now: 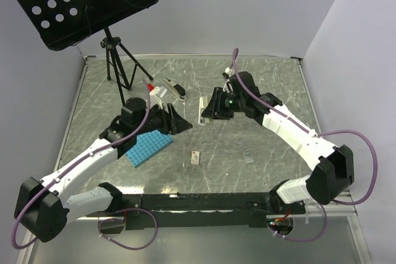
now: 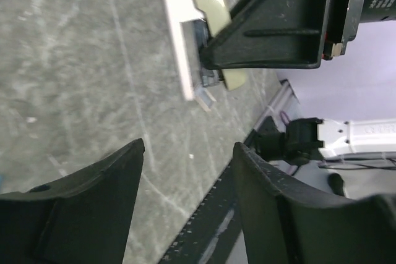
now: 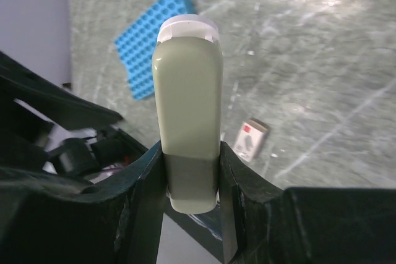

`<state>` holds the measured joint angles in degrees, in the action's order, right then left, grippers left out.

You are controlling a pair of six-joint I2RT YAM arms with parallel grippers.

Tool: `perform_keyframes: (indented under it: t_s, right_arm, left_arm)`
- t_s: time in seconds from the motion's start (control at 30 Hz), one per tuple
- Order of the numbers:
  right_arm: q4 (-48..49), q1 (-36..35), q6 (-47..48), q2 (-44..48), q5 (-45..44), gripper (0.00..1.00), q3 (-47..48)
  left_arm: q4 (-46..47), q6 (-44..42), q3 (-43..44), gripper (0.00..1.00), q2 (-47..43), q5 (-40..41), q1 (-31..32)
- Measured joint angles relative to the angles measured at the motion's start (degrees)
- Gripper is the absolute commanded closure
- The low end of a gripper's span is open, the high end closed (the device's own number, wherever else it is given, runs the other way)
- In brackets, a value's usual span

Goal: Unload the staples from the stapler

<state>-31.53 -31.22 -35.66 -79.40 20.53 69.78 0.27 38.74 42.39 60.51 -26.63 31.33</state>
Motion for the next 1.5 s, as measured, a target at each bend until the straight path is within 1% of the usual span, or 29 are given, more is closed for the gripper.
perform_keyframes:
  t_s: [0.17, 0.3, 0.63, 0.8, 1.0, 1.37, 1.5]
  right_arm:
    - [4.63, -1.16, -3.78, 2.86, 0.81, 1.00, -3.74]
    - [5.86, -1.77, -5.42, 4.42, 1.49, 1.00, -4.81]
    - [9.40, -3.34, -6.86, 9.60, 1.66, 1.00, -9.05]
    - [10.25, -3.85, -6.95, 10.29, 1.31, 1.00, -10.99]
    - [10.12, -3.85, -6.80, 11.04, 0.92, 1.00, -11.30]
    - [10.34, -3.85, -6.43, 11.19, 0.02, 1.00, -11.19]
    - [10.29, -3.82, -6.43, 11.21, -0.09, 1.00, -11.19]
  left_arm:
    - [2.97, 2.56, -0.02, 0.43, 3.04, 1.73, 3.34]
    - [3.65, 3.50, -0.02, 0.47, 5.90, 3.80, 4.81]
    - [4.42, 4.20, 0.09, 0.48, 9.73, 7.04, 6.64]
    - [4.31, 4.00, 1.40, 0.43, 11.15, 7.39, 7.15]
    - [4.11, 4.00, 1.44, 0.40, 10.86, 8.85, 7.78]
    - [0.83, 4.42, 0.90, 0.42, 5.09, 12.85, 8.09]
    - [0.70, 4.44, 0.90, 0.42, 4.83, 12.98, 8.09]
